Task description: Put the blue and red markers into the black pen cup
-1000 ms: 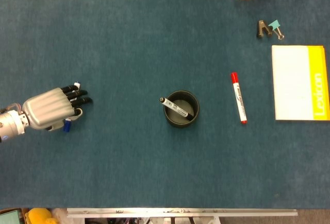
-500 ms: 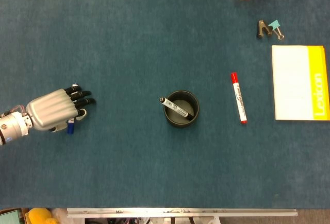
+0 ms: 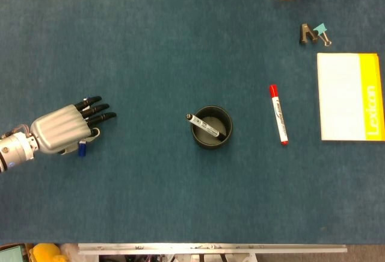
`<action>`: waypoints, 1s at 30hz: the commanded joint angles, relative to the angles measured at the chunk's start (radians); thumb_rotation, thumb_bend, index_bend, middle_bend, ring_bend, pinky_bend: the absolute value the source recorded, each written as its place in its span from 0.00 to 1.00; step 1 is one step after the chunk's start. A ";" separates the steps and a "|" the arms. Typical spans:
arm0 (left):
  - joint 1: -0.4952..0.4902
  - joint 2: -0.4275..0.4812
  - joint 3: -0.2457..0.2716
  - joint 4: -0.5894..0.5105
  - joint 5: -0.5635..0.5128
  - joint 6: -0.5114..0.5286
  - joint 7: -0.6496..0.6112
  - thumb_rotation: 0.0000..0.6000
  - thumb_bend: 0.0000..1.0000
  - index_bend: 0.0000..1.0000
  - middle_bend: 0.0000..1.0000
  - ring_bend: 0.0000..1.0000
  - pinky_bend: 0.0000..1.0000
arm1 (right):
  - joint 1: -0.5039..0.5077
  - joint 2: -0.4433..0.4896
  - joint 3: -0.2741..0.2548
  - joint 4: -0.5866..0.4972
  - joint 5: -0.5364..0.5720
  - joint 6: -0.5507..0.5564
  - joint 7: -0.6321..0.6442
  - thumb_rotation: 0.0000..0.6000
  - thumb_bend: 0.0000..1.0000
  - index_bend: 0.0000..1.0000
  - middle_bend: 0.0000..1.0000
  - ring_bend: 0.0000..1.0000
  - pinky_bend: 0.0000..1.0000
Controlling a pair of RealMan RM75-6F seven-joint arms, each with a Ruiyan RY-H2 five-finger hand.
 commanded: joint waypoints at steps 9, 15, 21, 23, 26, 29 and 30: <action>0.016 -0.013 -0.005 0.018 -0.007 0.003 0.011 1.00 0.26 0.52 0.07 0.00 0.01 | -0.001 0.001 0.001 -0.001 0.000 0.001 0.001 1.00 0.14 0.47 0.37 0.29 0.26; 0.018 -0.017 -0.008 0.021 -0.008 0.006 0.014 1.00 0.26 0.57 0.07 0.00 0.01 | -0.003 0.002 0.001 0.000 -0.002 0.002 0.004 1.00 0.14 0.47 0.37 0.29 0.26; 0.017 -0.022 -0.006 0.017 -0.004 0.004 0.023 1.00 0.26 0.60 0.07 0.00 0.00 | -0.005 0.006 0.001 -0.001 -0.002 0.003 0.009 1.00 0.14 0.47 0.37 0.29 0.26; 0.017 -0.023 -0.007 0.014 -0.005 0.003 0.025 1.00 0.26 0.61 0.07 0.00 0.00 | -0.006 0.007 0.000 -0.002 -0.003 0.005 0.011 1.00 0.14 0.47 0.37 0.29 0.26; 0.017 -0.024 -0.007 0.009 -0.005 0.001 0.026 1.00 0.26 0.62 0.07 0.00 0.00 | -0.008 0.008 0.000 -0.001 -0.003 0.007 0.013 1.00 0.14 0.47 0.37 0.29 0.26; 0.016 -0.021 -0.011 -0.001 -0.010 0.000 0.026 1.00 0.26 0.64 0.07 0.00 0.00 | -0.009 0.009 0.001 -0.001 -0.004 0.010 0.015 1.00 0.14 0.47 0.37 0.29 0.26; 0.016 -0.020 -0.013 -0.006 -0.013 -0.001 0.024 1.00 0.26 0.64 0.07 0.00 0.00 | -0.009 0.009 0.001 -0.001 -0.005 0.011 0.015 1.00 0.14 0.47 0.37 0.29 0.26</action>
